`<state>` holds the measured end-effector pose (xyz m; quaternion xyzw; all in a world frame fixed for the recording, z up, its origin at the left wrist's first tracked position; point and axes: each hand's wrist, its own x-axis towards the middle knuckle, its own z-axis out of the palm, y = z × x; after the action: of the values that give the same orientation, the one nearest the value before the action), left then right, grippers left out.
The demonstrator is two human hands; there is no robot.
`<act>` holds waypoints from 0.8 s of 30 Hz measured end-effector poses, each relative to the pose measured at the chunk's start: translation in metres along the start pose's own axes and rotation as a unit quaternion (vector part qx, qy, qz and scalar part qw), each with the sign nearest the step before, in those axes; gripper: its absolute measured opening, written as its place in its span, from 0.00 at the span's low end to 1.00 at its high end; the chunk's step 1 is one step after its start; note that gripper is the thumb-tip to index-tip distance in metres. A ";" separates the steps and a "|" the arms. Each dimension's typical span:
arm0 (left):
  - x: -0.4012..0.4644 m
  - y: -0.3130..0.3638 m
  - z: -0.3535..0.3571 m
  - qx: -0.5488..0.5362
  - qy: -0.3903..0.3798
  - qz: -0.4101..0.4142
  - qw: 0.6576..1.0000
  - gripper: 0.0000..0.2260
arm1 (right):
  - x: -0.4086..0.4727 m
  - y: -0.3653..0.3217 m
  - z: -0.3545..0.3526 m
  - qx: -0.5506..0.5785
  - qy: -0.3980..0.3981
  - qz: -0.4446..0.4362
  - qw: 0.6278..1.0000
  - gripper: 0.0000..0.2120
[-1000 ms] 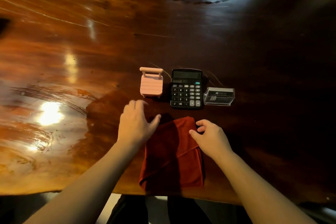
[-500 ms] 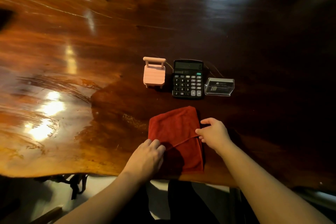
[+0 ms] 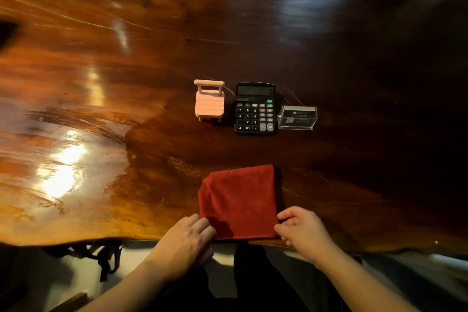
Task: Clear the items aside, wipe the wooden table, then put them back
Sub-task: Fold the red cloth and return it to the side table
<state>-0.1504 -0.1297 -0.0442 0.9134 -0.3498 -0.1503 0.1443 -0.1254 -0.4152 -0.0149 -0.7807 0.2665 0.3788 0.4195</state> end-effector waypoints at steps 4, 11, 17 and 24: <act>-0.001 -0.002 0.009 -0.028 -0.023 -0.076 0.996 0.11 | 0.009 0.009 0.010 -0.044 -0.017 -0.012 0.999 0.10; 0.038 -0.027 -0.010 -0.204 0.148 -0.382 0.889 0.16 | 0.042 -0.018 -0.013 -0.064 0.105 -0.101 0.987 0.12; 0.079 -0.044 -0.026 -0.247 0.036 -0.431 0.867 0.36 | 0.076 -0.061 -0.024 -0.157 0.064 -0.189 0.967 0.31; 0.096 -0.053 -0.017 -0.219 -0.059 -0.400 0.888 0.23 | 0.092 -0.063 -0.010 -0.287 0.067 -0.200 0.935 0.11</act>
<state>-0.0448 -0.1549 -0.0650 0.9105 0.0787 -0.3215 0.2478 -0.0232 -0.4012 -0.0574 -0.9285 0.0124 0.2942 0.2262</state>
